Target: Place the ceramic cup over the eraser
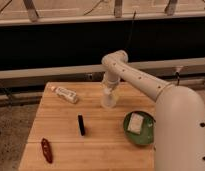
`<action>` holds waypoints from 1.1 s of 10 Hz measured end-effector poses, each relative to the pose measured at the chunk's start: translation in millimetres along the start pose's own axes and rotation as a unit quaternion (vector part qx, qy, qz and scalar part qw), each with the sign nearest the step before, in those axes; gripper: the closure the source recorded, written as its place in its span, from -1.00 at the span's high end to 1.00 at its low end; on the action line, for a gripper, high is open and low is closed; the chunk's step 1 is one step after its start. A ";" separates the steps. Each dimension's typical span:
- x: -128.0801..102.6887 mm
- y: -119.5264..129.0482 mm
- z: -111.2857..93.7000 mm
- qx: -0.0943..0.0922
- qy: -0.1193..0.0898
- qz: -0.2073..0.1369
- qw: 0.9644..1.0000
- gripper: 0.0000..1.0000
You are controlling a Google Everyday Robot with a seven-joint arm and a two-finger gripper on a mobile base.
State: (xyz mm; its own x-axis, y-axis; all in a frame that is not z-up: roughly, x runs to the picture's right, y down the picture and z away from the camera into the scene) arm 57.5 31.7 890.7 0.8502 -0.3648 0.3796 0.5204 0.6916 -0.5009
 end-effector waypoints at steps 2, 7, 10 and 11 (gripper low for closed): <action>-2.3 -2.4 9.8 -0.019 -0.003 -0.009 1.000 0.55; -1.5 -2.5 13.5 -0.031 -0.007 -0.018 0.999 -0.40; -0.5 -0.9 12.7 -0.031 -0.006 -0.021 0.999 -0.96; -0.6 -0.7 11.9 -0.030 -0.008 -0.021 0.999 -1.00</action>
State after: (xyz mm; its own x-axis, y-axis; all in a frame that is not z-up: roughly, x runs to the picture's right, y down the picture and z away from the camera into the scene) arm 55.7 38.9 900.1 0.8262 -0.3820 0.4141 0.5601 0.6368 -0.5299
